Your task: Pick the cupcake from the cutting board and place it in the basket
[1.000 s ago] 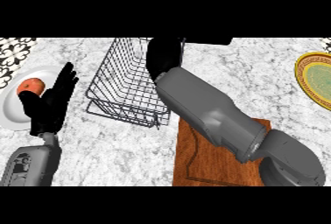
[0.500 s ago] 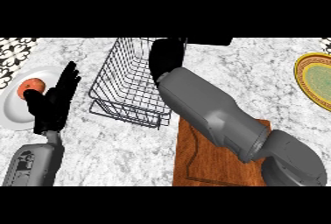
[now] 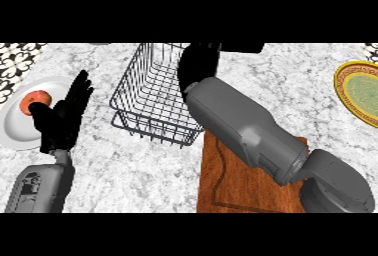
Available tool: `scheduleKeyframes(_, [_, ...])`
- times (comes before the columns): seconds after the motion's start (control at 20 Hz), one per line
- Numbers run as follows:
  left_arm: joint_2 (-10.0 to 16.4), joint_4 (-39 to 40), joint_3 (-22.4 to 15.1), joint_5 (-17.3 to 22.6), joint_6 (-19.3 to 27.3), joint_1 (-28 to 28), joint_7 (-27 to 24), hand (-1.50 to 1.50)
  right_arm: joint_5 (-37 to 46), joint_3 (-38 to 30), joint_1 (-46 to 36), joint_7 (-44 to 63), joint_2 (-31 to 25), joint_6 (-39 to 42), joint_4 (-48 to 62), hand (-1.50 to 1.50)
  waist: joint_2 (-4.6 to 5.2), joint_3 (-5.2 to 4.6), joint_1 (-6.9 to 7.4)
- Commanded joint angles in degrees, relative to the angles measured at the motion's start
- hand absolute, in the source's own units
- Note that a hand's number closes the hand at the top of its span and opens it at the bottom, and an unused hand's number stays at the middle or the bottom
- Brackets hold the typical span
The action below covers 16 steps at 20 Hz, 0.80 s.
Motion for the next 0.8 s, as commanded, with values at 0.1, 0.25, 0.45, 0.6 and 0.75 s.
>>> scheduleKeyframes(0.1, [-0.37,-0.41,-0.35,-0.63,0.79,-0.61,0.95,0.0,0.15,-2.98,1.72,0.06,1.27,-14.13,-0.87,-1.5,1.07,0.3,-0.19])
scheduleKeyframes(0.25, [0.2,-0.14,0.62,-0.26,0.99,-0.96,2.2,0.0,-0.57,-5.58,0.55,0.03,1.27,-18.25,-2.32,-1.5,0.86,0.31,-0.6])
scheduleKeyframes(0.45, [0.3,-1.4,0.46,-0.65,1.17,0.15,2.04,0.0,-0.41,-10.28,-0.61,-1.0,1.29,-26.39,-2.6,-1.5,0.26,0.36,-2.62])
scheduleKeyframes(0.6, [0.36,-0.9,1.74,0.27,1.09,2.35,1.22,0.0,-0.96,-12.67,-0.23,3.53,1.3,-32.03,-5.66,-1.5,-0.13,0.33,-2.99])
scheduleKeyframes(0.75, [2.88,-3.25,3.39,1.16,0.17,2.2,3.53,0.0,-0.72,-15.46,2.2,2.67,-0.45,-35.23,-6.55,-1.5,-0.5,0.4,-4.11])
